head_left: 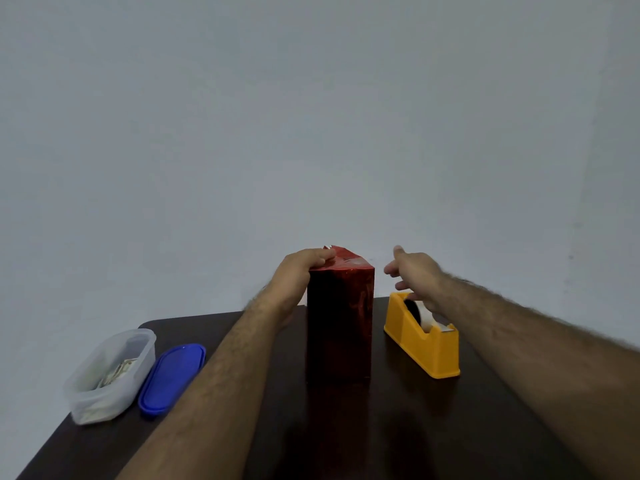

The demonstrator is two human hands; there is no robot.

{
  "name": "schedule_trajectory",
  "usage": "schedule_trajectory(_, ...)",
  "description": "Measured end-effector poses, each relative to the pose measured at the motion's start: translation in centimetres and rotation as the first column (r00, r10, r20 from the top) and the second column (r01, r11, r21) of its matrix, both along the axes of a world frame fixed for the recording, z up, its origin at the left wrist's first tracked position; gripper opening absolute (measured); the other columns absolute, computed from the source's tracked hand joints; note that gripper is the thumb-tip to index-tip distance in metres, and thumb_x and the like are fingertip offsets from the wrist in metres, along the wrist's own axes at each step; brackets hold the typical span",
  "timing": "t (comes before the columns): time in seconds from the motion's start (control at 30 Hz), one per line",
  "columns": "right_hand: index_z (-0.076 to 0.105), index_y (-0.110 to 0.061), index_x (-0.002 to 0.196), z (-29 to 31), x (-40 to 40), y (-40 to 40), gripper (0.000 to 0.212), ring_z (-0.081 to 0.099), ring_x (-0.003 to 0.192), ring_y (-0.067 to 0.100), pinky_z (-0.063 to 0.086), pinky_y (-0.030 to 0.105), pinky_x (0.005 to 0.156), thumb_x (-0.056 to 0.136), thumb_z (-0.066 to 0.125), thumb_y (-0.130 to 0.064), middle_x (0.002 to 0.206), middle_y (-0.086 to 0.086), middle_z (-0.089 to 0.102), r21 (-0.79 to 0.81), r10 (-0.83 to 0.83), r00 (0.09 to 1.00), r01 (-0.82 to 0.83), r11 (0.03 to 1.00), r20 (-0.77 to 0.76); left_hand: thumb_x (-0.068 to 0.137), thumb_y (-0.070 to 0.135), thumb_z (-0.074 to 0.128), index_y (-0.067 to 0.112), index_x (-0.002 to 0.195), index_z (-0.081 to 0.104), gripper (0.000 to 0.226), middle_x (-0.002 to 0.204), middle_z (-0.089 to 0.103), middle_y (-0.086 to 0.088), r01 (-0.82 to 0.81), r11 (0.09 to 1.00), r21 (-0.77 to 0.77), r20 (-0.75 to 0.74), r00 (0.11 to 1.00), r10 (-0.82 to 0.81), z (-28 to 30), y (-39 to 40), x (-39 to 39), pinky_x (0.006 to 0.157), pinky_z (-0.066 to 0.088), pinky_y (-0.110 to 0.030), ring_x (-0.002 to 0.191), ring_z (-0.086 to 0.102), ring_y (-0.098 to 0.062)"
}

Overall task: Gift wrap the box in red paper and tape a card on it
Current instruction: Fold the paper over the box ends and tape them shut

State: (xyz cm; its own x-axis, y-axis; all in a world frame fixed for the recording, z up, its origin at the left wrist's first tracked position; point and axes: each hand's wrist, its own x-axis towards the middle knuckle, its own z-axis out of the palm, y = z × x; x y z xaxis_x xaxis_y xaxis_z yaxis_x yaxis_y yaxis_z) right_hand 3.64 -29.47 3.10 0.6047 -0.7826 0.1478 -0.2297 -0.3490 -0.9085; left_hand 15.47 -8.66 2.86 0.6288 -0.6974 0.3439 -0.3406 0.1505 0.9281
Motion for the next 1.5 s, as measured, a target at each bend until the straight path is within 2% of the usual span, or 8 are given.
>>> schedule_trajectory(0.17,0.072,-0.003,0.117,-1.9,-3.9,-3.3,0.048,0.065,0.110,0.031,0.055,0.042,0.092,0.111,0.045,-0.042,0.124,0.015,0.071,-0.248,-0.225,0.957,0.176,0.953,-0.186,0.093,0.000,0.053,0.024,0.127,0.078,0.049,0.128,0.071,0.016,-0.052,0.998,-0.040,0.044,0.998,0.054,0.8,0.4,0.5,0.082,0.037,-0.005,0.111,0.058,0.013)
schedule_trajectory(0.33,0.072,-0.003,0.109,-3.9,-6.8,-4.8,0.039,0.062,0.086,0.028,0.052,0.037,0.071,0.097,0.071,-0.040,0.096,0.013,0.066,-0.204,-0.260,0.861,0.187,0.961,-0.437,0.095,0.018,0.068,0.028,0.134,0.073,0.041,0.137,0.064,0.010,-0.147,0.989,0.014,0.192,0.971,0.142,1.2,0.9,0.9,0.103,0.044,-0.021,0.118,0.057,0.004)
schedule_trajectory(0.5,0.069,-0.006,0.098,-4.1,-7.6,-4.8,0.017,0.046,0.065,0.019,0.034,0.028,0.053,0.090,0.079,-0.016,0.077,0.009,0.051,-0.042,-0.201,0.882,0.203,0.978,-0.426,0.075,0.034,0.095,0.043,0.161,0.037,0.104,0.151,0.050,0.009,-0.210,0.950,0.233,0.390,0.915,0.106,1.3,1.3,1.3,0.103,0.049,-0.035,0.127,0.057,-0.017)
schedule_trajectory(0.7,0.072,-0.014,0.110,-4.2,-7.0,-4.2,0.018,0.059,0.080,0.018,0.051,0.041,0.075,0.092,0.076,-0.012,0.095,0.007,0.064,0.137,-0.201,0.893,0.276,0.951,-0.403,0.065,0.045,0.101,0.045,0.166,0.019,0.130,0.144,0.059,0.003,-0.285,0.944,0.165,0.410,0.891,0.198,0.7,0.4,1.0,0.090,0.053,-0.030,0.115,0.064,-0.020)
schedule_trajectory(0.87,0.069,-0.013,0.113,-4.6,-6.1,-3.9,0.019,0.066,0.091,0.020,0.052,0.045,0.093,0.095,0.073,-0.015,0.099,0.006,0.071,0.269,-0.203,0.917,0.303,0.914,-0.344,0.057,0.052,0.103,0.041,0.168,0.010,0.145,0.163,0.044,0.001,-0.323,0.935,0.146,0.411,0.880,0.239,0.6,0.2,0.6,0.109,0.046,-0.040,0.140,0.052,-0.026)
schedule_trajectory(0.97,0.066,-0.015,0.112,-4.7,-5.8,-4.0,0.021,0.069,0.107,0.023,0.050,0.044,0.085,0.092,0.070,-0.019,0.111,0.003,0.073,0.319,-0.196,0.926,0.301,0.899,-0.322,0.052,0.058,0.103,0.042,0.168,0.006,0.153,0.168,0.037,-0.001,-0.323,0.934,0.154,0.423,0.876,0.233,0.7,0.2,0.6,0.116,0.043,-0.046,0.149,0.044,-0.027)
schedule_trajectory(1.23,0.067,-0.016,0.088,-3.2,-6.8,-2.8,0.011,0.065,0.087,0.019,0.048,0.044,0.086,0.098,0.063,-0.020,0.088,0.001,0.068,0.434,-0.180,0.947,0.284,0.855,-0.266,0.042,0.068,0.101,0.044,0.167,-0.004,0.166,0.173,0.028,-0.001,-0.310,0.928,0.206,0.481,0.858,0.180,1.2,0.4,-0.5,0.120,0.042,-0.055,0.150,0.044,-0.031)
schedule_trajectory(1.5,0.064,-0.016,0.108,-5.3,-8.6,-3.2,0.008,0.066,0.087,0.019,0.048,0.058,0.110,0.106,0.058,-0.011,0.100,0.003,0.066,0.543,-0.116,0.990,0.141,0.827,-0.081,0.045,0.078,0.094,0.042,0.168,-0.005,0.162,0.173,0.028,0.000,-0.407,0.898,0.170,0.626,0.748,0.221,1.9,0.1,-2.0,0.124,0.032,-0.060,0.157,0.031,-0.032)
